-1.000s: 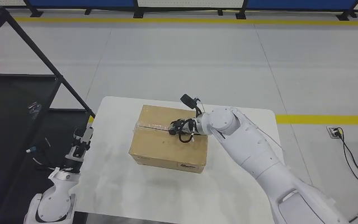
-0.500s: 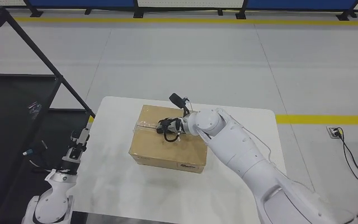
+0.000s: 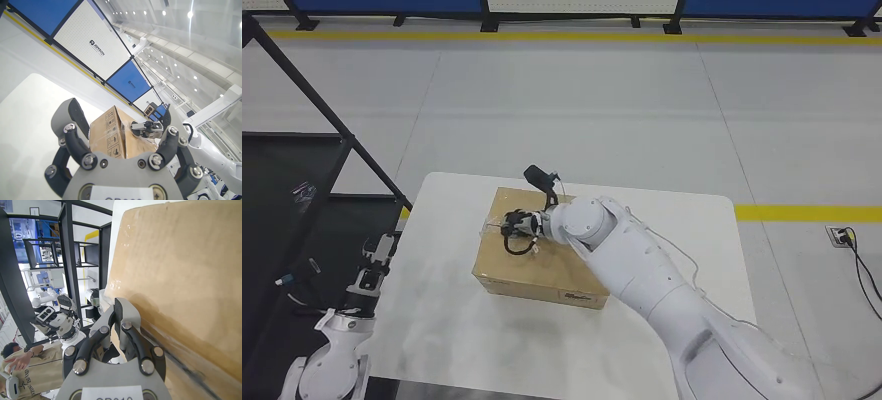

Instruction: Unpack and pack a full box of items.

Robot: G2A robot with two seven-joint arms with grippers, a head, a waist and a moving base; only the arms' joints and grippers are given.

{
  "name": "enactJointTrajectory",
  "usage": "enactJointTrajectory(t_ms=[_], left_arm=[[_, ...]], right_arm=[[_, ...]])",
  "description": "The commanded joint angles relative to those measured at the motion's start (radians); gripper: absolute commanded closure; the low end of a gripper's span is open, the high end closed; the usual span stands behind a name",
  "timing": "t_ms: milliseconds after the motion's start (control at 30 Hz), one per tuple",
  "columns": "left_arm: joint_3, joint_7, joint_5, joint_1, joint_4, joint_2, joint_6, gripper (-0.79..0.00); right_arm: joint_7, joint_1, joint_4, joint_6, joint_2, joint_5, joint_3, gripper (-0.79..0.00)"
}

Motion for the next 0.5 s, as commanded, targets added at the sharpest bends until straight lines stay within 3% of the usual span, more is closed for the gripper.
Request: enactJointTrajectory(t_ms=[0, 200, 467], left_arm=[[-0.002, 0.000, -0.001, 0.005, 0.001, 0.000, -0.001, -0.785], [-0.007, -0.004, -0.008, 0.013, 0.000, 0.002, 0.000, -0.785], [-0.005, -0.010, -0.012, 0.010, 0.008, 0.005, -0.001, -0.785]], right_arm=[[-0.014, 0.003, 0.014, -0.025, -0.014, 0.014, 0.005, 0.000], [-0.026, 0.009, 0.054, -0.110, -0.051, 0.050, 0.021, 0.000], [-0.018, 0.023, 0.124, -0.041, -0.096, 0.016, 0.007, 0.000]])
